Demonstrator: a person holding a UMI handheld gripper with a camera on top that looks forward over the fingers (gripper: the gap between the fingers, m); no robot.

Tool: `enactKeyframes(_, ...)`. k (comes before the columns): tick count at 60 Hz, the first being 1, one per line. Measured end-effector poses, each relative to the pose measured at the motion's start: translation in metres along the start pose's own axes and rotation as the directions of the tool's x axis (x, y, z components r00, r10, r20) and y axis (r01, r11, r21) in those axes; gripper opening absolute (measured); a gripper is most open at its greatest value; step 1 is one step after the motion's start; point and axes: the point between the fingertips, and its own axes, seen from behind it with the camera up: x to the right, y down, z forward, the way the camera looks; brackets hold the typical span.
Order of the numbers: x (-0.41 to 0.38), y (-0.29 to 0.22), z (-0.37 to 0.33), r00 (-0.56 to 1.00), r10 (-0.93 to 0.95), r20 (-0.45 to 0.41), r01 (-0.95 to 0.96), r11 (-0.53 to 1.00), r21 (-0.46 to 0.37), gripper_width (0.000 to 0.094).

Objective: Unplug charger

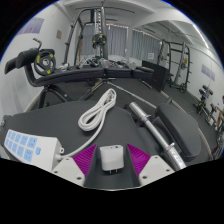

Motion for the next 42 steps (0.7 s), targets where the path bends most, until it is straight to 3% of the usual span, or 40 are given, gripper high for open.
enactKeyframes(3,0.000,-0.005,-0.007,1.000,0.000,-0.006,0.000,1.000,0.007,0.0877)
enactKeyframes(6,0.004,-0.014,-0.020,1.000,0.000,-0.018,0.000,1.000,0.029,0.0810)
enactKeyframes(9,0.006,-0.024,-0.042,0.999,0.002,-0.038,0.000,0.999,0.047,0.0863)
enactKeyframes(15,0.003,-0.041,-0.111,0.999,0.010,-0.050,-0.005,0.996,0.091,0.0855)
enactKeyframes(31,-0.055,-0.043,-0.331,0.999,0.028,0.036,-0.033,0.989,0.147,0.0856)
enactKeyframes(42,-0.084,-0.031,-0.419,0.997,0.011,0.076,-0.025,0.982,0.188,0.0855)
